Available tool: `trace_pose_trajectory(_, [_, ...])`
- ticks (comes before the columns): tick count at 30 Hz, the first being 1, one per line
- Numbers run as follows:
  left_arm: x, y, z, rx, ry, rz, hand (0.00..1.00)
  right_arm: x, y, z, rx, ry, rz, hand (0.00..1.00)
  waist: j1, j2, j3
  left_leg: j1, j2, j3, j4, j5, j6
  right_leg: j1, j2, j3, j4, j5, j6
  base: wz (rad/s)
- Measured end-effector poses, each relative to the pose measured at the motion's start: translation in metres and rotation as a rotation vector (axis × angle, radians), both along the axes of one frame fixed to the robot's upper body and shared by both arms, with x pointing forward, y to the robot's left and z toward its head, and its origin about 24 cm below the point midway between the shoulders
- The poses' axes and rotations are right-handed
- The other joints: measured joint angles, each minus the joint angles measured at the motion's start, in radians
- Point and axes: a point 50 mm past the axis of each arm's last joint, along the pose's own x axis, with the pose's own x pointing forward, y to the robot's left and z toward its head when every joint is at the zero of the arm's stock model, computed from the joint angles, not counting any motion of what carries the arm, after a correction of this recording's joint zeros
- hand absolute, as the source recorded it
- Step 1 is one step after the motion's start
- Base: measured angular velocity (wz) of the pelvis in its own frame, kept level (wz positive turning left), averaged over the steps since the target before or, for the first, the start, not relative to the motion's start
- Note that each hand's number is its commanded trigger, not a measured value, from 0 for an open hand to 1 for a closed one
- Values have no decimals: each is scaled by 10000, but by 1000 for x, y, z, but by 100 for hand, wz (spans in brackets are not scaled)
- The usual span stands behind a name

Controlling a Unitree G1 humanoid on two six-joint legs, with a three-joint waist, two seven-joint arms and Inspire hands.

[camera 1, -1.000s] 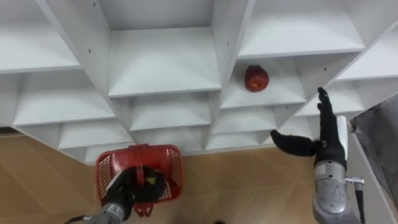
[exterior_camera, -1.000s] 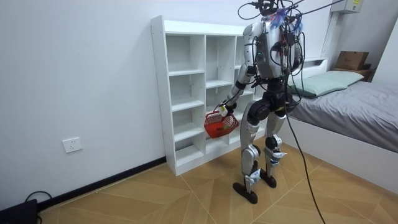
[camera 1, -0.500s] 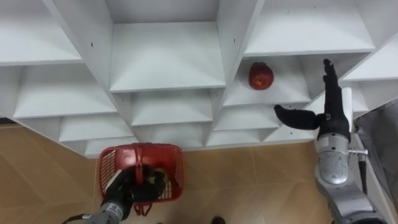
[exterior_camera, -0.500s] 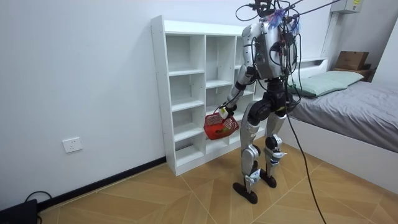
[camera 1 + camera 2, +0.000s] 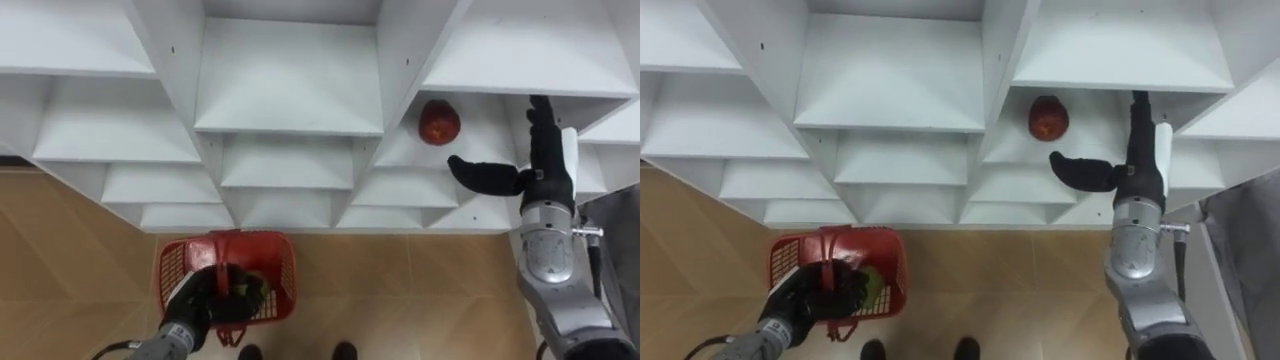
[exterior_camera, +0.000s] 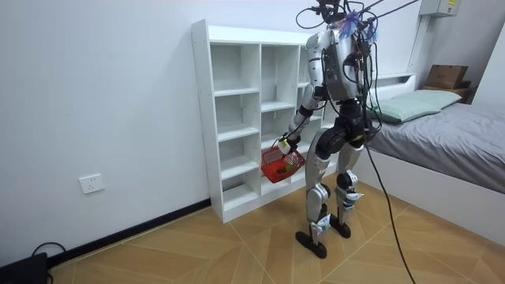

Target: Collect fruits from the closet

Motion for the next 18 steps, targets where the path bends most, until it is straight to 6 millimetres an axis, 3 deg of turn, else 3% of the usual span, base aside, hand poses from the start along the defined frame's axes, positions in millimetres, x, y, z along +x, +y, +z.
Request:
trace_pose_trajectory(6, [5, 0, 3, 33, -128, -239, 100, 13, -6, 2, 74, 139, -283, 0, 94, -12, 28, -273, 11, -121, 449, -20, -7, -177, -73, -151, 389, -81, -68, 5])
trace_pose_trajectory(18, [4, -1, 2, 59, -89, -317, 100, 17, -17, -2, 53, 517, -791, 0, 417, 135, 127, -1085, -16, -530, 1154, -84, -71, -970, -213, -314, 1411, -471, -188, 9])
